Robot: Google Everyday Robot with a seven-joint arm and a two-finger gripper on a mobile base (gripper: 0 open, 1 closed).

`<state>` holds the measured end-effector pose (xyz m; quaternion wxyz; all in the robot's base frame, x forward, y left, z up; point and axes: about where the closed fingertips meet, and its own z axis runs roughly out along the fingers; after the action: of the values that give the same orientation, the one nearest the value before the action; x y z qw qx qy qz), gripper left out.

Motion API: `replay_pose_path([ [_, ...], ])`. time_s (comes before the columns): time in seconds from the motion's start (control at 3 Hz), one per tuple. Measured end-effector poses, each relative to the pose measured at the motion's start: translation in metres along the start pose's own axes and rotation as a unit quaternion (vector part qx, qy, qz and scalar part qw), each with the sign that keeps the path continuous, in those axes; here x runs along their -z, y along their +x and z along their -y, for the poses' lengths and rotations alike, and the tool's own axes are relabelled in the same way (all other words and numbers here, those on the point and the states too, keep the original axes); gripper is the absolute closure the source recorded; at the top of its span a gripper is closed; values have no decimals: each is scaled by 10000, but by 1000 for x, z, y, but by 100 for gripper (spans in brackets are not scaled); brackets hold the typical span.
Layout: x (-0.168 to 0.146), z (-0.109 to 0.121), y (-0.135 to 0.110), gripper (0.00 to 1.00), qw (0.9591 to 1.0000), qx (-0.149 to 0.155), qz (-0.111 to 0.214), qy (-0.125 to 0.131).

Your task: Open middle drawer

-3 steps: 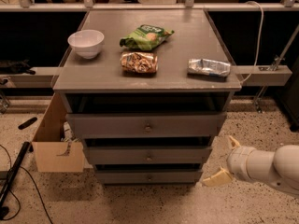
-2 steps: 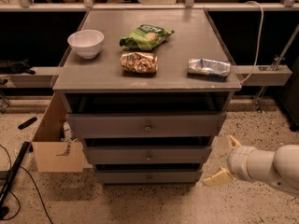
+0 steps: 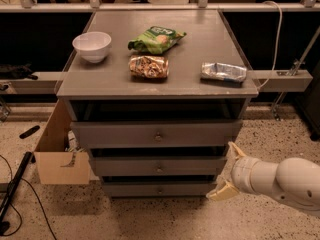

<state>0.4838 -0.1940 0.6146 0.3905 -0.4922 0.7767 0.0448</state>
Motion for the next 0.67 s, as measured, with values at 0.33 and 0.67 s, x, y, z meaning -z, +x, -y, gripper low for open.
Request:
replay_pose_path([
  [0.33,-22,-6,-3,0,9986,525,-5,-8],
  [0.67,-45,-10,0,0,9964,841,-70,-96],
])
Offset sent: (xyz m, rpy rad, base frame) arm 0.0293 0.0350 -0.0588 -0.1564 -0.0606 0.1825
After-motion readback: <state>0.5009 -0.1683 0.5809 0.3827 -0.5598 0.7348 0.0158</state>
